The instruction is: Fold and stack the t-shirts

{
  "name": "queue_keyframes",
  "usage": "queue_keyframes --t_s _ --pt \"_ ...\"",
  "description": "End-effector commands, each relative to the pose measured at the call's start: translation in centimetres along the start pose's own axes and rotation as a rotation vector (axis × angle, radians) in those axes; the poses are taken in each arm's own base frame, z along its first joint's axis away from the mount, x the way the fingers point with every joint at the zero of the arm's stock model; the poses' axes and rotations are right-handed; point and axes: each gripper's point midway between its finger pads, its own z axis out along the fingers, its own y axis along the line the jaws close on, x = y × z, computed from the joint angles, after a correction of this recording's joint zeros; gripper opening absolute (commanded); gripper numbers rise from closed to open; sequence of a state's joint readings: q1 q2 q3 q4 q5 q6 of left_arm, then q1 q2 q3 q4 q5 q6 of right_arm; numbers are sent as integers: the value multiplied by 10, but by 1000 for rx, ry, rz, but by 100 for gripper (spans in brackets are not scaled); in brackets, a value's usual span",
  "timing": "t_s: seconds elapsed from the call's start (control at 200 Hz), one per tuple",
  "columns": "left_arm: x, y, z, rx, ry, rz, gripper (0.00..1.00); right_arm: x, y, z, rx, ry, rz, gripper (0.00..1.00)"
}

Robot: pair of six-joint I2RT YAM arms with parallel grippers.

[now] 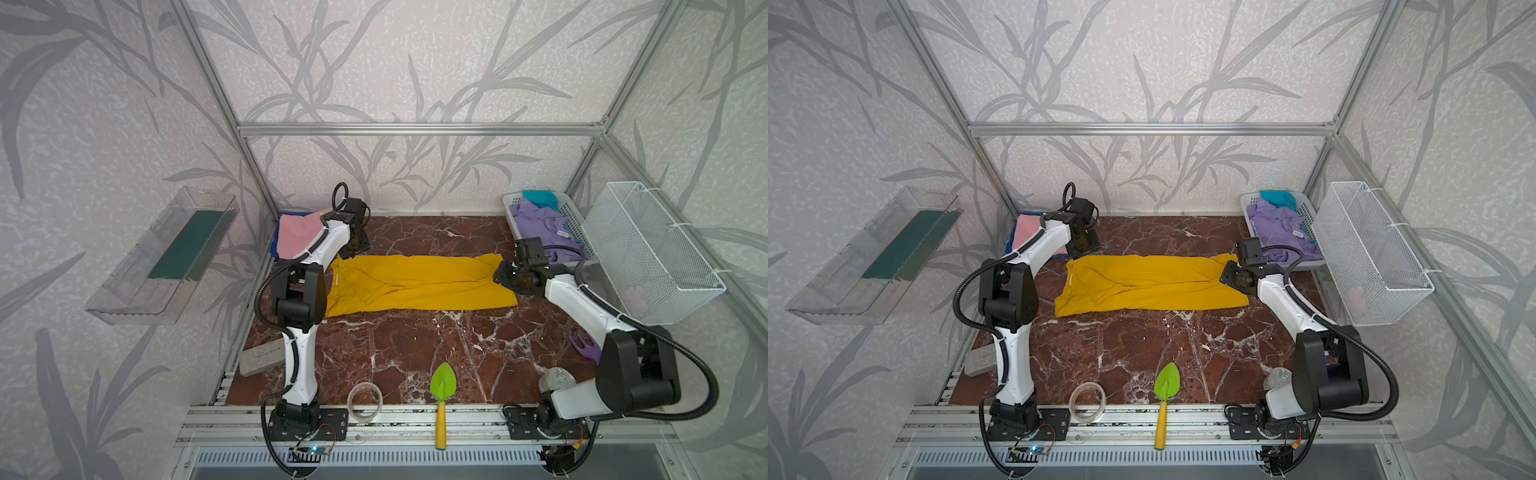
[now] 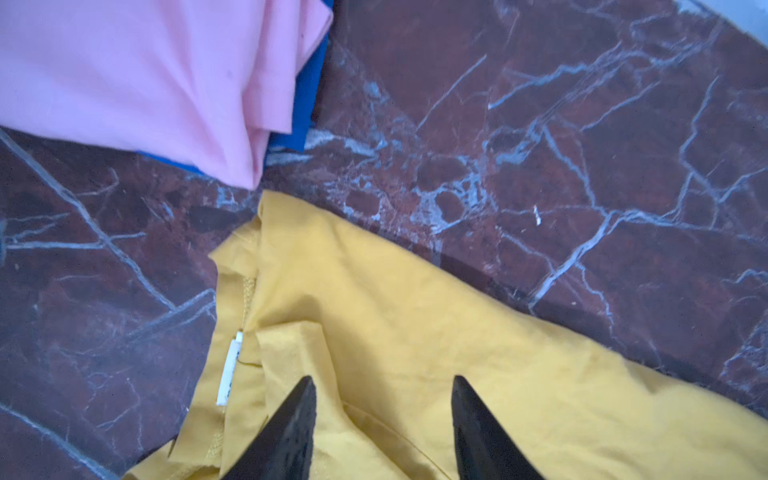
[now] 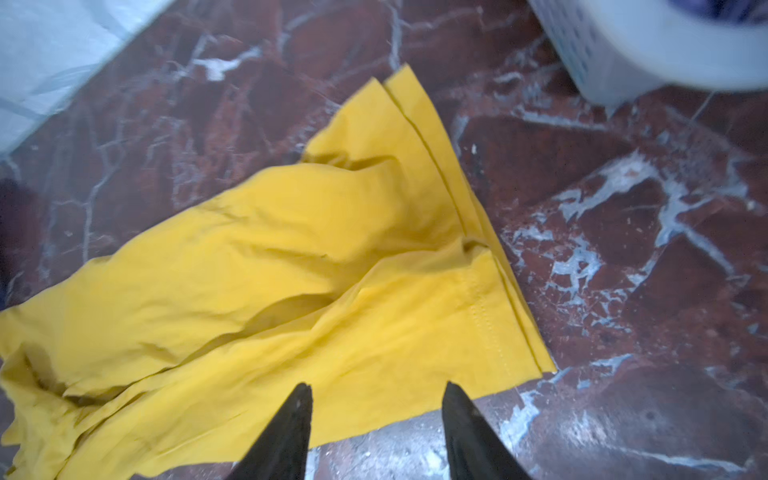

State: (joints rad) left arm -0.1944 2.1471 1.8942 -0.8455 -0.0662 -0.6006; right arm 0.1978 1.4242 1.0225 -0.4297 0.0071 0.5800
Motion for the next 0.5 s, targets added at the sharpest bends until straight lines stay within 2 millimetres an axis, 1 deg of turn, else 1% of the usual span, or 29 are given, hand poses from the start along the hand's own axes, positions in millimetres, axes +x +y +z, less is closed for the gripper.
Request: queue_keyframes --t_s 0.0,0.02,0.08,0.135,0.18,0.2,0.23,0.25,0.275,0.28,0.295,0.315,0.325,0.355,0.385,0.455,0.47,0.485,0.5 --pt "-3 14 -31 -41 -13 4 54 3 18 -25 52 -57 -136 53" --pt "-3 15 -36 -33 -22 0 54 5 22 -28 59 -61 -155 53" --pt "8 23 -46 -24 -28 -14 52 7 31 -34 57 -81 -181 54" --pt "26 33 -51 -12 -24 -38 50 5 34 -38 35 -104 -157 54" --pt "44 42 -53 4 -15 -63 48 1 37 -41 16 -129 -145 54" --pt "53 45 -54 16 -12 -73 46 0 39 -42 6 -133 -142 52" --pt "66 49 -54 38 -6 -85 41 -1 44 -41 -13 -128 -146 45" --pt "75 52 -54 55 -1 -90 37 0 49 -40 -28 -119 -150 38" --pt "85 56 -54 67 1 -94 29 1 56 -37 -52 -106 -159 23" --pt "87 56 -54 70 3 -95 27 1 58 -37 -56 -104 -162 22" --pt "93 59 -53 75 3 -97 22 3 63 -35 -71 -94 -175 11" --pt "100 63 -53 79 4 -97 18 6 72 -31 -90 -84 -194 2" --pt "104 65 -53 77 6 -97 17 8 77 -29 -103 -77 -208 0" --pt "112 72 -53 69 6 -99 13 16 92 -22 -137 -54 -247 0" --pt "122 80 -52 53 16 -99 12 28 110 -12 -176 -17 -296 0" --pt "134 91 -50 31 20 -93 13 65 152 13 -267 115 -403 0" --pt "136 94 -50 22 20 -93 14 73 158 19 -277 145 -424 0" --pt "137 95 -48 17 23 -93 15 78 167 21 -289 161 -443 0" --pt "139 97 -47 11 27 -92 17 88 172 30 -284 193 -465 0"
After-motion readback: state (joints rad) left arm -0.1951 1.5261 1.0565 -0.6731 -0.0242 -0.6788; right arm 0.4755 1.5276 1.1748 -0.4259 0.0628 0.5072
